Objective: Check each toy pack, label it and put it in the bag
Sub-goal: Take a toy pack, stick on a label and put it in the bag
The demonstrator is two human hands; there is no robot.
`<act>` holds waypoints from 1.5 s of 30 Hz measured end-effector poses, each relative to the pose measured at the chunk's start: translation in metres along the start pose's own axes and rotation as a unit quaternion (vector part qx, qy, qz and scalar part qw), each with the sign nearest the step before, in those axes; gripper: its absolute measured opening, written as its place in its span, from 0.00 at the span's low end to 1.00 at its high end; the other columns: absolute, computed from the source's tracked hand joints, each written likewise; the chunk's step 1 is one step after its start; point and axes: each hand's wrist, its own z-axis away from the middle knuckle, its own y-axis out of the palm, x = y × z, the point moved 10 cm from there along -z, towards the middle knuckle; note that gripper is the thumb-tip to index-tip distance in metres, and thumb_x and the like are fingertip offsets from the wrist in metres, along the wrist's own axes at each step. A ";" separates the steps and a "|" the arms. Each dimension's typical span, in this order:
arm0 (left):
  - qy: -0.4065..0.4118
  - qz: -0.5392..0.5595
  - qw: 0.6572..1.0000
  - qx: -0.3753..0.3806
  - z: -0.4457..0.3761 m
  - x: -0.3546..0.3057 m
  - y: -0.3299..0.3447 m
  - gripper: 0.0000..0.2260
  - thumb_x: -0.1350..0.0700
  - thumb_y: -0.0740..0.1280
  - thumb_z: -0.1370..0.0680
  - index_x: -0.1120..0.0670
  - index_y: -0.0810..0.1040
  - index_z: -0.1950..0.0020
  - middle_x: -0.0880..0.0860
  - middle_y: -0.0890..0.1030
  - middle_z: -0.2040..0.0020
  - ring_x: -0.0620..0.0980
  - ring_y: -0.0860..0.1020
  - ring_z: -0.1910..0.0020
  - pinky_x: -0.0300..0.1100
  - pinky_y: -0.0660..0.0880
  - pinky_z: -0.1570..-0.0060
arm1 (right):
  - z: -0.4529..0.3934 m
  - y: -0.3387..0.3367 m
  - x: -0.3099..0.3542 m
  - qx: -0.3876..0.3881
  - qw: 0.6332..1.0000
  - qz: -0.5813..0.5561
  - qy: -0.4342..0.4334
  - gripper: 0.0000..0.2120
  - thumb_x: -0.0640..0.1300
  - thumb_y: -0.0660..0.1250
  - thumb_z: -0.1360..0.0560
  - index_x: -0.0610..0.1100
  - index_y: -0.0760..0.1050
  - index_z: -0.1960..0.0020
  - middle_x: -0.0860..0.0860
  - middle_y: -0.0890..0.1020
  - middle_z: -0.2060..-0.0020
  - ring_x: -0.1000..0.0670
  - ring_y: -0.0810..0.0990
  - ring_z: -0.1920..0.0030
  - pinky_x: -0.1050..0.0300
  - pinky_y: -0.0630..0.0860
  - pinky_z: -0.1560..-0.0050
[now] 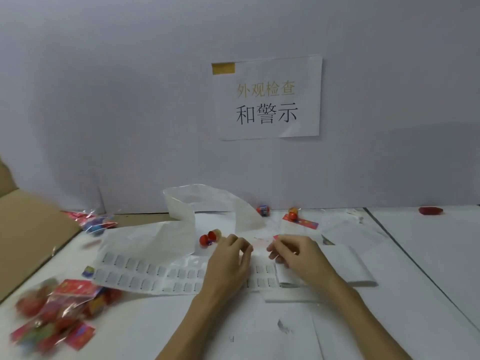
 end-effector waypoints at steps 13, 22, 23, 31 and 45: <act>-0.377 -0.235 0.861 -0.246 0.033 0.113 -0.188 0.21 0.54 0.62 0.17 0.56 0.65 0.25 0.63 0.61 0.22 0.66 0.57 0.22 0.76 0.56 0.29 | -0.013 0.037 -0.012 0.030 0.939 0.329 -0.098 0.14 0.54 0.64 0.17 0.57 0.80 0.33 0.62 0.78 0.34 0.55 0.69 0.36 0.56 0.68 0.31; -0.459 -0.309 0.833 0.002 0.063 0.174 -0.143 0.27 0.41 0.47 0.13 0.57 0.60 0.22 0.62 0.60 0.22 0.67 0.59 0.23 0.78 0.56 0.30 | -0.016 0.038 -0.020 0.039 0.940 0.332 -0.064 0.17 0.54 0.63 0.16 0.56 0.77 0.29 0.61 0.75 0.29 0.52 0.66 0.31 0.52 0.66 0.27; -0.436 -0.311 0.845 -0.012 0.057 0.172 -0.142 0.27 0.41 0.49 0.13 0.58 0.61 0.22 0.62 0.61 0.22 0.65 0.62 0.24 0.73 0.60 0.29 | -0.016 0.038 -0.020 0.039 0.941 0.329 -0.064 0.17 0.54 0.63 0.16 0.56 0.77 0.29 0.61 0.75 0.30 0.52 0.66 0.31 0.52 0.66 0.27; -0.200 -0.114 0.958 -0.169 0.034 0.137 -0.145 0.08 0.59 0.64 0.16 0.61 0.75 0.39 0.56 0.76 0.40 0.56 0.75 0.43 0.55 0.75 0.42 | -0.017 0.037 -0.023 0.038 0.946 0.316 -0.061 0.16 0.53 0.64 0.17 0.55 0.78 0.29 0.61 0.76 0.30 0.52 0.66 0.30 0.53 0.65 0.27; -0.452 -0.069 0.848 -0.270 0.080 0.188 -0.174 0.20 0.58 0.60 0.15 0.58 0.70 0.24 0.61 0.69 0.23 0.60 0.64 0.24 0.55 0.58 0.26 | -0.016 0.037 -0.021 0.039 0.947 0.315 -0.057 0.17 0.54 0.63 0.16 0.56 0.77 0.29 0.61 0.75 0.29 0.54 0.67 0.31 0.53 0.65 0.26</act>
